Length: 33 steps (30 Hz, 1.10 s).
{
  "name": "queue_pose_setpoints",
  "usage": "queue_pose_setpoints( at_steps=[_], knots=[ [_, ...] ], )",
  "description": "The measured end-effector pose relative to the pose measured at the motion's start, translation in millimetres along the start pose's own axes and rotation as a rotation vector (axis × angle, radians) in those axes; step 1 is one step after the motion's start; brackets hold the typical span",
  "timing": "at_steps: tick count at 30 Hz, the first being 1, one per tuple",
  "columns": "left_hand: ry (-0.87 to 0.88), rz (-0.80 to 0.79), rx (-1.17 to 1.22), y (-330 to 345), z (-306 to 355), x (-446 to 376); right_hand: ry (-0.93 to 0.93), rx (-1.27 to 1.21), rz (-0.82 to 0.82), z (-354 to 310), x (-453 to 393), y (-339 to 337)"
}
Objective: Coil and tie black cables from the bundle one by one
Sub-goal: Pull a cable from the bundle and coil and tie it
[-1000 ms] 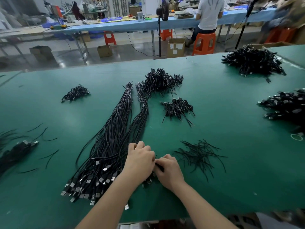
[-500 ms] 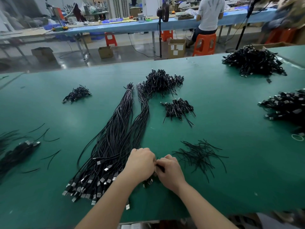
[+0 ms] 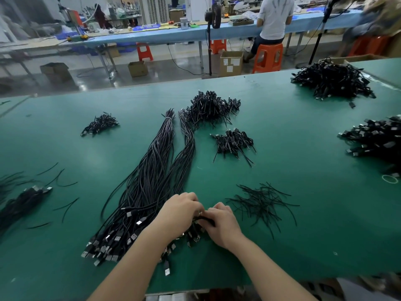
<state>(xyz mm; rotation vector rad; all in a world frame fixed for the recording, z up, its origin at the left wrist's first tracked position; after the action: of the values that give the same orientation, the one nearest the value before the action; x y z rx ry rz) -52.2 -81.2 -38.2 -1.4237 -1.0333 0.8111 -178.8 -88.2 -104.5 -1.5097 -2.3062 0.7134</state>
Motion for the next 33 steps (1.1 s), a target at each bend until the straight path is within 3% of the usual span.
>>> queue_pose_setpoints(
  at_steps=[3,8,12,17,19,21,23,25,29,33],
  knots=[
    [0.038,0.042,-0.035,-4,-1,0,0.123,-0.055,-0.050,-1,-2,-3],
    [0.139,0.207,-0.072,-22,9,2,0.217,-0.226,-0.326,-21,-5,-25],
    [0.137,0.359,-0.089,-37,11,6,0.199,-0.070,-0.442,-38,-13,-45],
    [0.110,0.470,-0.206,-54,8,8,0.173,0.149,-0.389,-62,-27,-61],
    [0.050,0.535,-0.212,-62,5,9,0.195,0.130,-0.346,-70,-28,-59],
    [-0.010,0.594,-0.214,-69,3,11,0.326,-0.193,-0.292,-75,-25,-56],
    [-0.047,0.651,-0.214,-75,1,14,0.521,-0.756,-0.244,-76,-19,-52],
    [-0.046,0.715,-0.209,-80,2,18,0.638,-1.162,-0.256,-76,-13,-52],
    [-0.031,0.846,-0.169,-88,9,27,0.712,-1.410,-0.284,-76,-2,-54],
    [-0.174,0.876,0.092,-93,7,33,0.603,-1.533,-0.189,-76,1,-55]
  ],
)
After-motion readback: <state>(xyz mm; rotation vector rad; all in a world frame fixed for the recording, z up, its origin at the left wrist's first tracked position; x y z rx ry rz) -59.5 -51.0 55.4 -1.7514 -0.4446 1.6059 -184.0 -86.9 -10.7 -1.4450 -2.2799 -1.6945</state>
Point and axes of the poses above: each hand's wrist, its own x-axis away from the middle knuckle, its own y-axis out of the palm, z = x × y, the point moved 5 cm from there along -x, towards the middle knuckle, and after that the axes turned 15 degrees about -x, right-handed, at the moved point
